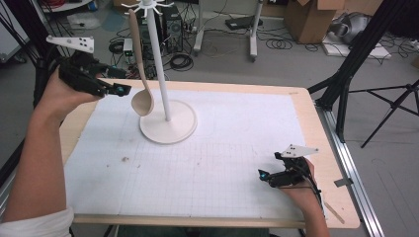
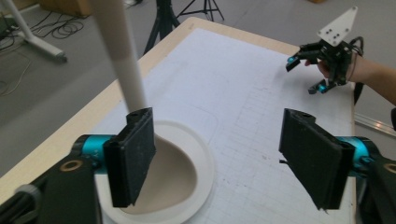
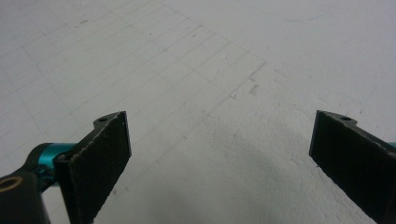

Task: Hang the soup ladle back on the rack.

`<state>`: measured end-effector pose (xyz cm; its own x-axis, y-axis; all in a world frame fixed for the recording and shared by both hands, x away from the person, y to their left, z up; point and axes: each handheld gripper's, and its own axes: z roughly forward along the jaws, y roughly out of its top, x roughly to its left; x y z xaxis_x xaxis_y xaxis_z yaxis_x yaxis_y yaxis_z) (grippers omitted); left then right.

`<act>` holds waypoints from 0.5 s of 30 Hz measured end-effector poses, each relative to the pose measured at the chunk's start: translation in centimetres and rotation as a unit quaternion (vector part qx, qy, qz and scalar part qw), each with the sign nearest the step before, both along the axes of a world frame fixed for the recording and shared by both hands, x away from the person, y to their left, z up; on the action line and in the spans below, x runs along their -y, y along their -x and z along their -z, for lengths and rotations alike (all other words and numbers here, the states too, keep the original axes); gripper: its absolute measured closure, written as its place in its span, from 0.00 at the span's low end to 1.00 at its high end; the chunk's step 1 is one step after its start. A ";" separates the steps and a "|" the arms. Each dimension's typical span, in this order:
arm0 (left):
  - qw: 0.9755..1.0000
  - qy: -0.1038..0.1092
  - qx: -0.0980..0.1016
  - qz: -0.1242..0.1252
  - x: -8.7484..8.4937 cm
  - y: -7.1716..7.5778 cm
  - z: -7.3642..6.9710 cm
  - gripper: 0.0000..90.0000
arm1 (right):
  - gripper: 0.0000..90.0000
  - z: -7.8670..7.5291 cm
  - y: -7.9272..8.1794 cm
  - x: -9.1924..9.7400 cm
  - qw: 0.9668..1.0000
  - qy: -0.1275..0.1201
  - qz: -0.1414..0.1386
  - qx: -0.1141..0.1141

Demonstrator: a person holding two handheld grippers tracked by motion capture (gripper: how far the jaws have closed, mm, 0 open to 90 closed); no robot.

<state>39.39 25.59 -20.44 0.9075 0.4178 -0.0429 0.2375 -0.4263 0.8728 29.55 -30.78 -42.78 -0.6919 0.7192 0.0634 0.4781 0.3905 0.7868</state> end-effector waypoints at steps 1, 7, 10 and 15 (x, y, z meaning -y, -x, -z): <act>1.000 0.007 0.002 0.006 0.2 0.4 0.4 0.25 | 0.05 0.0 0.1 0.0 1.000 0.000 0.003 -0.002; 0.999 0.025 0.017 0.024 0.5 2.2 2.2 0.21 | 0.05 -0.1 0.1 0.0 1.000 -0.002 0.002 0.000; 0.999 0.033 0.017 0.028 0.7 2.8 3.5 0.20 | 0.05 0.0 0.0 0.0 1.000 0.000 0.002 -0.001; 0.999 0.034 0.005 0.025 0.9 3.2 6.6 0.18 | 0.05 0.0 0.0 0.0 1.000 0.001 0.002 -0.001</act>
<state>36.17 24.67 -27.07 0.9276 0.3686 -0.0606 0.2088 -0.3771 0.9023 29.55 -30.81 -42.78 -0.6881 0.7228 0.0636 0.4822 0.3900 0.7845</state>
